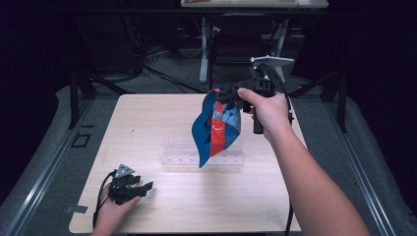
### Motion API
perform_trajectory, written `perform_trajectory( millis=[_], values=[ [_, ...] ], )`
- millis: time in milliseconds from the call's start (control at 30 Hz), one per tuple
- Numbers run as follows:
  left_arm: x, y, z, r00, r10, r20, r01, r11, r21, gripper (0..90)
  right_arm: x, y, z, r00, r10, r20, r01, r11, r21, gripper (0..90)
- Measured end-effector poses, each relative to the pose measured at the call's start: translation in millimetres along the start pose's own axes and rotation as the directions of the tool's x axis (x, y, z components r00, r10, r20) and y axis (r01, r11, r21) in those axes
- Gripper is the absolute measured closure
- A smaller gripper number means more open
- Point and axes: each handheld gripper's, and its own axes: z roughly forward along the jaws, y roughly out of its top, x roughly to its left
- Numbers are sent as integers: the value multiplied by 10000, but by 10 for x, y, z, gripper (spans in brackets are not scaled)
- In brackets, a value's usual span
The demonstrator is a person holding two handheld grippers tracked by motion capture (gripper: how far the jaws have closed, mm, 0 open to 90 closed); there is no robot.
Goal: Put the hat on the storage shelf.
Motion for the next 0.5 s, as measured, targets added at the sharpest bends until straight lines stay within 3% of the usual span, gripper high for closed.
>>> perform_trajectory(
  millis=[300, 500],
  values=[
    [1, 2, 3, 10000, 2, 11, -2, 10000, -2, 392, -151, 66, -37, 9979, 391, 519, -372, 9986, -366, 780],
    [-1, 3, 5, 10000, 15, -7, -15, 10000, 20, 392, -192, 51, -36, 9969, 541, 563, -513, 9974, -497, 780]
  ],
)
